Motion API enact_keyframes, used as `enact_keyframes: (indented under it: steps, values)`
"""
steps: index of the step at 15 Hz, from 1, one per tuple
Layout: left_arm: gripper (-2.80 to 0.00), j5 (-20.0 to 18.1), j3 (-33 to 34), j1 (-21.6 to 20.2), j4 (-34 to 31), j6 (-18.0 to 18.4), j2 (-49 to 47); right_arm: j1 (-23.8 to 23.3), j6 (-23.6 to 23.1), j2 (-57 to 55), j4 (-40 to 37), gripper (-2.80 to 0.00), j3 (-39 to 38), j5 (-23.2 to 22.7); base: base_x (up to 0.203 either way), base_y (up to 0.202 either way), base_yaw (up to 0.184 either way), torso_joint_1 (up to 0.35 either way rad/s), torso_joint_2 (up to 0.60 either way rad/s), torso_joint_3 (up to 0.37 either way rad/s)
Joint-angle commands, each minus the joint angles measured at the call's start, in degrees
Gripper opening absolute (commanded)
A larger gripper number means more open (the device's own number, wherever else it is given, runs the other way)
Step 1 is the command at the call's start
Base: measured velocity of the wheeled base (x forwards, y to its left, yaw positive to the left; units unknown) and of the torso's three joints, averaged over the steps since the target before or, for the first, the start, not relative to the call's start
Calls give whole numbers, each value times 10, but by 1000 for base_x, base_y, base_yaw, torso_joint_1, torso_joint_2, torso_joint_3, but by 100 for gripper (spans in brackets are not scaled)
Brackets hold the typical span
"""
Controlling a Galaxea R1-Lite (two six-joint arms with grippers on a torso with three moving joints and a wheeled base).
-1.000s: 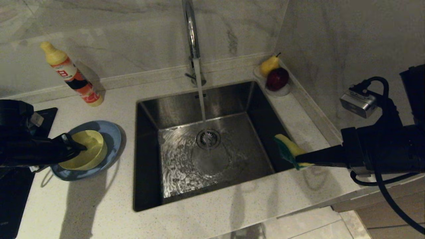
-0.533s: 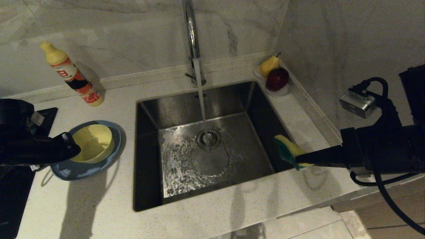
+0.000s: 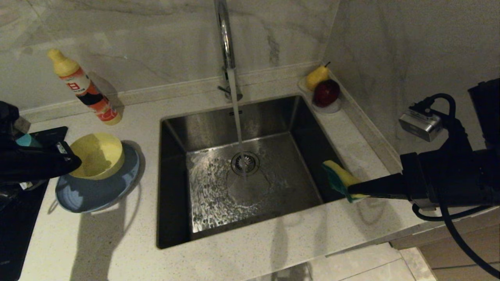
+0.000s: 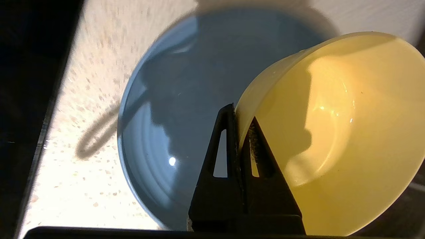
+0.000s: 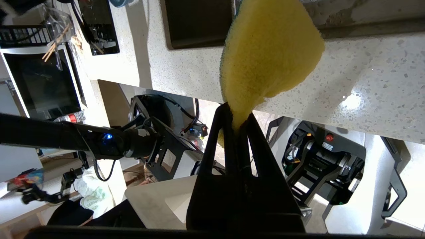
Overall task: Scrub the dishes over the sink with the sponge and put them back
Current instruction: Wash the bowl
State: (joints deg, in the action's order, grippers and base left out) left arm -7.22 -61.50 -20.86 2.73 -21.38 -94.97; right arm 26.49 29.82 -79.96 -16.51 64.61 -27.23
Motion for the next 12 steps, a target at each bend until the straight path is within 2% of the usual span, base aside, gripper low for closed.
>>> enact_keyframes:
  steps: [1,3,5,7,9,10,12]
  values:
    - [-280,-2,-29,-1,-25,-4,57,1,2,2,-1,-280,-1,-2,0,0,0,0,0,0]
    - [-280,-3,-64,0,-70,-5,88,1,2,4,-1,-280,0,-2,0,0,0,0,0,0]
    - [-280,-4,-100,22,-114,-8,109,1,2,4,0,-280,1,-2,0,0,0,0,0,0]
    - [-280,-2,-146,76,-170,-13,111,1,2,4,0,-280,1,-2,0,0,0,0,0,0]
    - [-280,10,-168,130,-196,-16,96,1,3,5,-1,-280,-1,-2,0,0,0,0,0,0]
    - [-280,40,-179,164,-199,-16,78,1,3,7,-1,-280,-1,-2,0,0,0,0,0,0]
    - [-280,126,-208,236,-197,-22,29,1,3,8,0,-280,-4,-2,0,0,0,0,0,0]
